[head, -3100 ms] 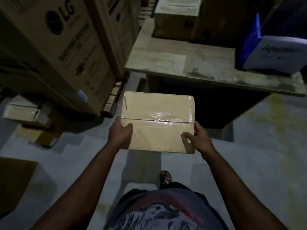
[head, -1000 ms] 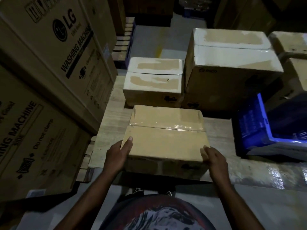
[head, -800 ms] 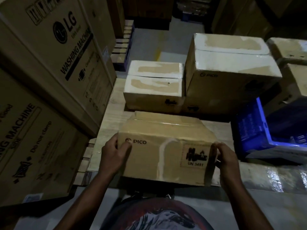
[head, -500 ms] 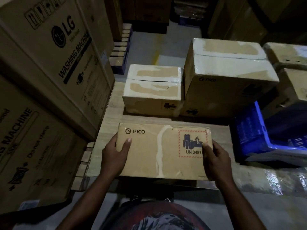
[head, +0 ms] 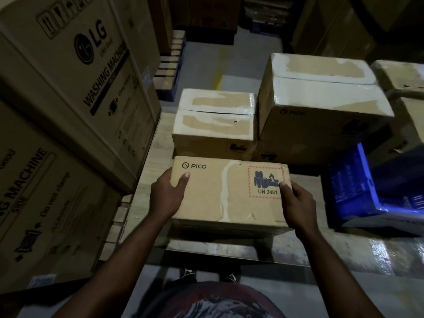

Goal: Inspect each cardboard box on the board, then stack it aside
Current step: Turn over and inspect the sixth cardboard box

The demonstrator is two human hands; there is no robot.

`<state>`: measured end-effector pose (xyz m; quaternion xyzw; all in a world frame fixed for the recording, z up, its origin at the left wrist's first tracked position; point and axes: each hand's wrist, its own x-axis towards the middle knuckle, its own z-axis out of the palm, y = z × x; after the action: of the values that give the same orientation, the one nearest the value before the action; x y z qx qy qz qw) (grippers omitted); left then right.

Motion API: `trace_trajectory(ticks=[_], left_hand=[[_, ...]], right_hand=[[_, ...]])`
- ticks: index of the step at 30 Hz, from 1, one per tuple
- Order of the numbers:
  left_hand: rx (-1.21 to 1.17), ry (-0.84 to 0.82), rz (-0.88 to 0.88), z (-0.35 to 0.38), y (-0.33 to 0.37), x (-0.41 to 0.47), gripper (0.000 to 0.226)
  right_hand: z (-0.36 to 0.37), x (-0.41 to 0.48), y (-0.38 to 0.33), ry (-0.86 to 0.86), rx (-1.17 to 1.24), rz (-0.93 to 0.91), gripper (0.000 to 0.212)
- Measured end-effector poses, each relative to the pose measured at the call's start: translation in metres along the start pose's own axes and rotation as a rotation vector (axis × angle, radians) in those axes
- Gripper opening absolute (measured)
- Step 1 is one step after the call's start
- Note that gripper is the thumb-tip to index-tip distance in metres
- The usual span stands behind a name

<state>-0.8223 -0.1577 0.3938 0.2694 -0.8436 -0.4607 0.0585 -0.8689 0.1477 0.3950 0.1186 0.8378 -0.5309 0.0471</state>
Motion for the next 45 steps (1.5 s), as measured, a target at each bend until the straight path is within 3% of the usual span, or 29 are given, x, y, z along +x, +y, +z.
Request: trace_trajectory(ticks=[3,7,9,12,14,17,22,24,28,32,39,45], left_hand=[[-0.128,-0.033,-0.074,-0.003,-0.003,0.001,0.027],[-0.635,-0.103,-0.431,-0.011,-0.027,-0.006,0.039],[-0.680,-0.119,-0.551,-0.006,-0.044,-0.028,0.041],[-0.533,-0.109,-0.614,0.009,-0.067,-0.059,0.037],[-0.481,-0.132,-0.588,0.014,-0.073,-0.067,0.041],[-0.582,-0.177,-0.581,0.010,-0.062,-0.062,0.052],[-0.656,-0.255,-0.442,0.001,-0.041,-0.059,0.038],[-0.549,-0.260,-0.360,-0.003,-0.048,-0.057,0.041],[-0.190,-0.220,-0.188,-0.006,-0.059,-0.050,0.059],[0.079,-0.157,-0.140,-0.013,-0.058,-0.037,0.070],[0.076,-0.201,-0.141,-0.007,-0.065,-0.016,0.042],[0.098,-0.162,-0.096,0.009,-0.067,-0.005,0.042]], right_hand=[[-0.002,0.001,0.005,0.010,0.108,0.100,0.025],[-0.010,-0.013,0.030,-0.019,0.385,0.270,0.036],[-0.005,-0.027,0.050,-0.006,0.414,0.345,0.033],[0.010,-0.044,0.077,0.062,0.490,0.481,0.031],[0.014,-0.048,0.085,0.086,0.482,0.498,0.032],[0.011,-0.051,0.075,0.070,0.386,0.446,0.028],[0.000,-0.056,0.050,-0.019,0.499,0.373,0.037],[-0.002,-0.055,0.048,-0.042,0.465,0.335,0.041],[-0.007,-0.054,0.047,-0.056,0.163,0.079,0.013],[-0.009,-0.049,0.047,-0.074,0.052,0.007,0.016],[0.002,-0.036,0.052,-0.079,-0.034,0.063,0.016],[0.008,-0.014,0.053,-0.106,-0.128,0.016,0.011]])
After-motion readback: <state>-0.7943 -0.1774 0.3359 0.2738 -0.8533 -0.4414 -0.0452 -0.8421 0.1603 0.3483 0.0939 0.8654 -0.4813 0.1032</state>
